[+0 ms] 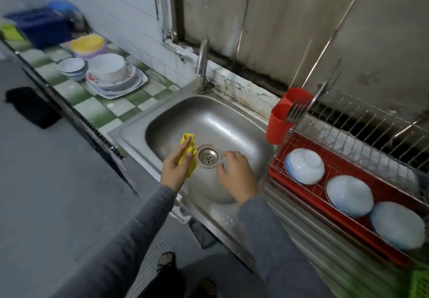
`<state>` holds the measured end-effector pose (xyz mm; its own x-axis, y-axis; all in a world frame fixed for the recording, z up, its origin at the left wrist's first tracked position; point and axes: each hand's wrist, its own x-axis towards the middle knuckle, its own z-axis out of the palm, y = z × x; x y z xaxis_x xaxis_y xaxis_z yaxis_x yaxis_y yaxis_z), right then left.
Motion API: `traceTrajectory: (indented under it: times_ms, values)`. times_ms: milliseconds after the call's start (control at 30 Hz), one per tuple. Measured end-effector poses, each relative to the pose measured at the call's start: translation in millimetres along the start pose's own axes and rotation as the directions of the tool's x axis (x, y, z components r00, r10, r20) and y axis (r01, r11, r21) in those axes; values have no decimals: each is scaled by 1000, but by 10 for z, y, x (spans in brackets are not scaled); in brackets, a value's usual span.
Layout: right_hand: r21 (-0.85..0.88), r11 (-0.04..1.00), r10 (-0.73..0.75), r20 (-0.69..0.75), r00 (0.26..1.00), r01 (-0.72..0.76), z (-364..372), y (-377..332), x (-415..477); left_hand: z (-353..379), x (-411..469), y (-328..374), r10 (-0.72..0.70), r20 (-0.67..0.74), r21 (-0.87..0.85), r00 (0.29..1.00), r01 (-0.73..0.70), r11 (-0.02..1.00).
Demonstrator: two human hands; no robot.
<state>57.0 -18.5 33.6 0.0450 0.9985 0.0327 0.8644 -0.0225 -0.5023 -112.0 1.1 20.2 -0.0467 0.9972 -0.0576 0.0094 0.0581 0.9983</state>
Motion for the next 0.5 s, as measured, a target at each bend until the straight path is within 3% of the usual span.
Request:
traceTrajectory:
  times_ms: [267, 500]
  values:
    - [-69, 975, -188, 255, 949, 212, 613, -1074, 721, -1196, 386, 70, -27, -176, -12, 984, 26, 1000]
    - [-52, 960, -241, 342, 908, 275, 1270, -2213, 1324, -2425, 860, 207, -19, -257, 26, 966, 27, 999]
